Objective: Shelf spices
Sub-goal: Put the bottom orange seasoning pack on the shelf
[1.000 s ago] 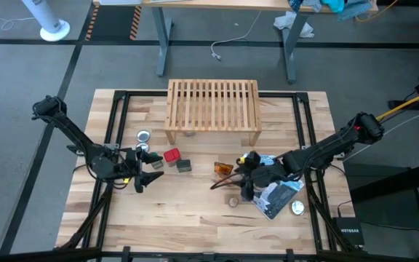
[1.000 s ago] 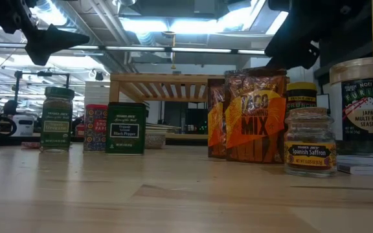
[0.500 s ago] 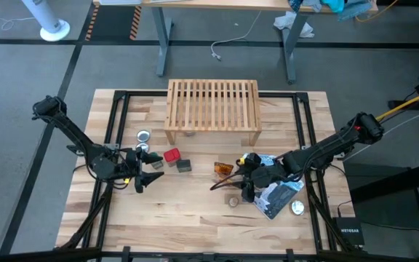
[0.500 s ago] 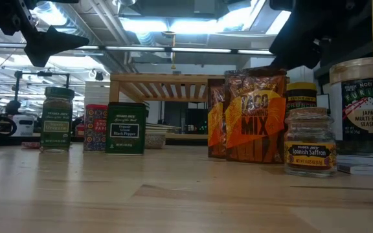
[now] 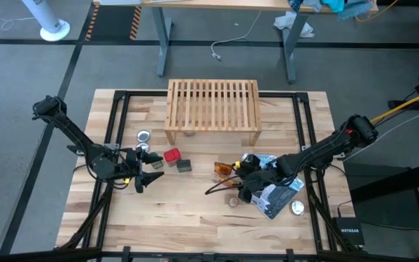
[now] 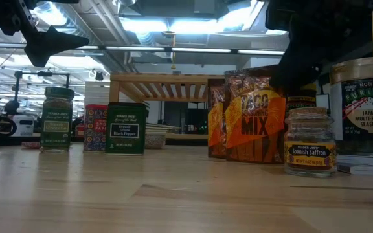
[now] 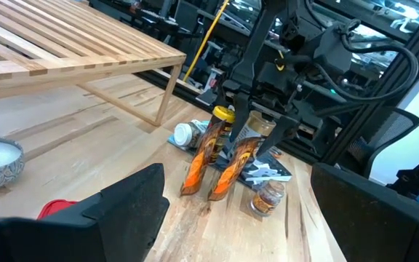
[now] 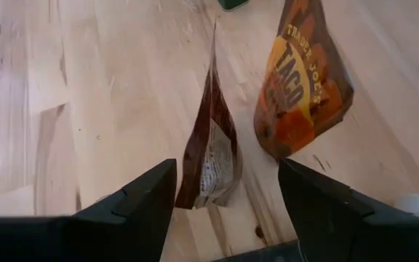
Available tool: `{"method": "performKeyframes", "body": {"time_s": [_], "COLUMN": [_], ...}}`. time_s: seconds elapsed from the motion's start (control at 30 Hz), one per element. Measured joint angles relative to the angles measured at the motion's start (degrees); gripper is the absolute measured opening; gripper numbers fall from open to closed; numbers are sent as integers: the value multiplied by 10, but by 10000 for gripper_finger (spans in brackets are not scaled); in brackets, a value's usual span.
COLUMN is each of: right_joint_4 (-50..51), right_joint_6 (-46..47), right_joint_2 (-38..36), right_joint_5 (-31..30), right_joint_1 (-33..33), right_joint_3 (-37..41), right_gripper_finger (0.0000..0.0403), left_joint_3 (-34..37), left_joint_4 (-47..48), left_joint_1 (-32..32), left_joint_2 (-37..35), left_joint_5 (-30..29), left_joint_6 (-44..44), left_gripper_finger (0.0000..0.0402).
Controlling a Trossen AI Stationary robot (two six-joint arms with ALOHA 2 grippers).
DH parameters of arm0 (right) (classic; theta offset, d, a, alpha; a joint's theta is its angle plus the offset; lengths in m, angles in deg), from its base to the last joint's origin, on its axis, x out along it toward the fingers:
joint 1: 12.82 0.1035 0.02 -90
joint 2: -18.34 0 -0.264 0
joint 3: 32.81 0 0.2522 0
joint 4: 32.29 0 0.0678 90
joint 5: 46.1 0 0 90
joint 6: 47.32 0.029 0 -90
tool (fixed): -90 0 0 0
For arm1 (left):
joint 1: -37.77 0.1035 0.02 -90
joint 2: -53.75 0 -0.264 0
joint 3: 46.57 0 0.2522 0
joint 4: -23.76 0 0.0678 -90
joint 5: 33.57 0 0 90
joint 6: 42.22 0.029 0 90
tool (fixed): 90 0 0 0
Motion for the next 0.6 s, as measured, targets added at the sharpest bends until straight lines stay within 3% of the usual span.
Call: {"method": "performKeyframes", "body": {"time_s": [0.2,0.6], "right_joint_4": [-1,-6], "right_joint_6": [-4,-7], "right_joint_2": [0,0], "right_joint_5": [-2,-1], "right_joint_1": [0,0], "right_joint_3": [0,0], "right_gripper_finger": [192,20], "left_joint_3": [0,0], "left_joint_4": [0,0], "left_joint_1": [0,0], "left_joint_2": [0,0], "left_joint_5": [0,0], "left_joint_6": [0,2], "left_gripper_finger": [340,340]}}
